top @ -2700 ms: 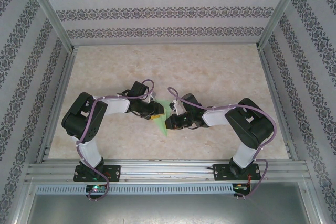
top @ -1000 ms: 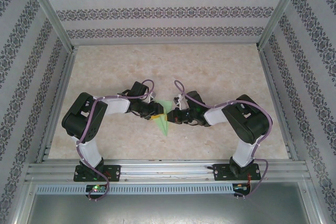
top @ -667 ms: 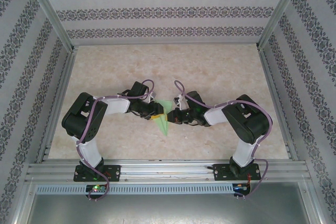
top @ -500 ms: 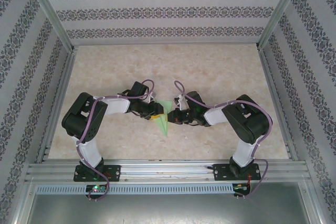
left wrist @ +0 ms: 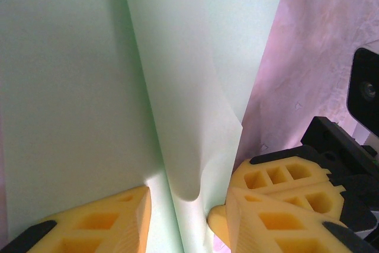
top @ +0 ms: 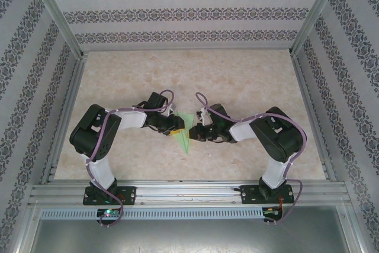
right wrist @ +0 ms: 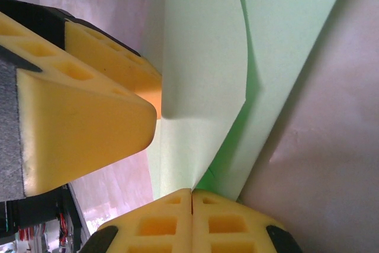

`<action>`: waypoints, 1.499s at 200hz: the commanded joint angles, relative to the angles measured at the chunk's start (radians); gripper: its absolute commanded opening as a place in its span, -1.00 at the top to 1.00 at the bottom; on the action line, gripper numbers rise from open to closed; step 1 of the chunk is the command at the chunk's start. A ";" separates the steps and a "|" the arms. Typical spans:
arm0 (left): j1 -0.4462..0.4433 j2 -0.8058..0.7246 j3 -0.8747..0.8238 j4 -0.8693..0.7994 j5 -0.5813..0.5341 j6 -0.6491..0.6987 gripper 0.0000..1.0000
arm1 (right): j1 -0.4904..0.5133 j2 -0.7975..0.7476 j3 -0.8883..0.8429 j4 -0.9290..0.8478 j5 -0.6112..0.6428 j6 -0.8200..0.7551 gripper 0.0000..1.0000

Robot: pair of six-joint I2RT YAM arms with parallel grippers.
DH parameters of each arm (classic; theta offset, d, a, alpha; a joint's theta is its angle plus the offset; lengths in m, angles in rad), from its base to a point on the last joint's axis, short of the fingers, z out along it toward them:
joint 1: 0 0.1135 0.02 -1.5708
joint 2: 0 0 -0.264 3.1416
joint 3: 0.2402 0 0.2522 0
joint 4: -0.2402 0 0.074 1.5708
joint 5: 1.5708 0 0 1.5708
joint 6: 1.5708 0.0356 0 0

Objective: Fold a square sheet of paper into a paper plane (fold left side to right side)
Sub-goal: Fourth fold the wing at the center of the table.

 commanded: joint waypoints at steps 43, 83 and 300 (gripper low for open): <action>-0.009 0.029 -0.009 -0.081 -0.083 0.023 0.22 | 0.021 -0.022 0.004 -0.055 0.033 -0.035 0.99; -0.010 0.030 -0.010 -0.081 -0.083 0.023 0.22 | 0.024 -0.048 0.002 -0.064 0.042 -0.039 1.00; -0.009 0.033 -0.009 -0.078 -0.080 0.027 0.22 | 0.044 -0.057 0.064 -0.203 0.115 -0.091 1.00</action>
